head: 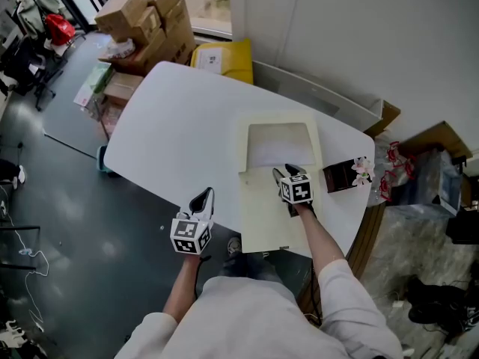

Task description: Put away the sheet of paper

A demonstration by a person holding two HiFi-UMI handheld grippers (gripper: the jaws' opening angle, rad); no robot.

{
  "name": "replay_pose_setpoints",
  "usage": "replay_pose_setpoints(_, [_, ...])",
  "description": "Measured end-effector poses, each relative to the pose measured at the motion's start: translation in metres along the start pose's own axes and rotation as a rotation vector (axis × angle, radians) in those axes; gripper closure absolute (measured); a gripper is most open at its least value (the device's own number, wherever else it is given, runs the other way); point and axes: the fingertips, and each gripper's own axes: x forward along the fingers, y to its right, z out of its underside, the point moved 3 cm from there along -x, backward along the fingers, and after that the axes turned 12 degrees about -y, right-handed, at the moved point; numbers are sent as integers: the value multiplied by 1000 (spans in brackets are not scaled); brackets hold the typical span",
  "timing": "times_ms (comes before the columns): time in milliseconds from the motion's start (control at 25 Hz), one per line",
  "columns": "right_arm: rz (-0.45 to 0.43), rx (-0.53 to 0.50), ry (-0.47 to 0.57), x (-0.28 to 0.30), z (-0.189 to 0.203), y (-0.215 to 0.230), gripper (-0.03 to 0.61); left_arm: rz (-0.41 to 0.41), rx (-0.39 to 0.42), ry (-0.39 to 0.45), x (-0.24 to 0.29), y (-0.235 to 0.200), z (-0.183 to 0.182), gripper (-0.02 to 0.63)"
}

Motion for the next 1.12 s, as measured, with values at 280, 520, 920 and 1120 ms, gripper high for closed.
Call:
replay_pose_setpoints(280, [71, 5, 130, -35, -2, 3, 574, 24, 22, 10, 4, 12, -5, 609])
replay_pose_setpoints(520, [96, 47, 205, -66, 5, 7, 581, 44, 39, 19, 4, 22, -9, 609])
replay_pose_setpoints(920, [115, 7, 357, -132, -1, -9, 578, 55, 74, 58, -5, 38, -24, 609])
replay_pose_setpoints(1120, [147, -31, 428, -165, -2, -21, 578, 60, 97, 86, -10, 45, -35, 609])
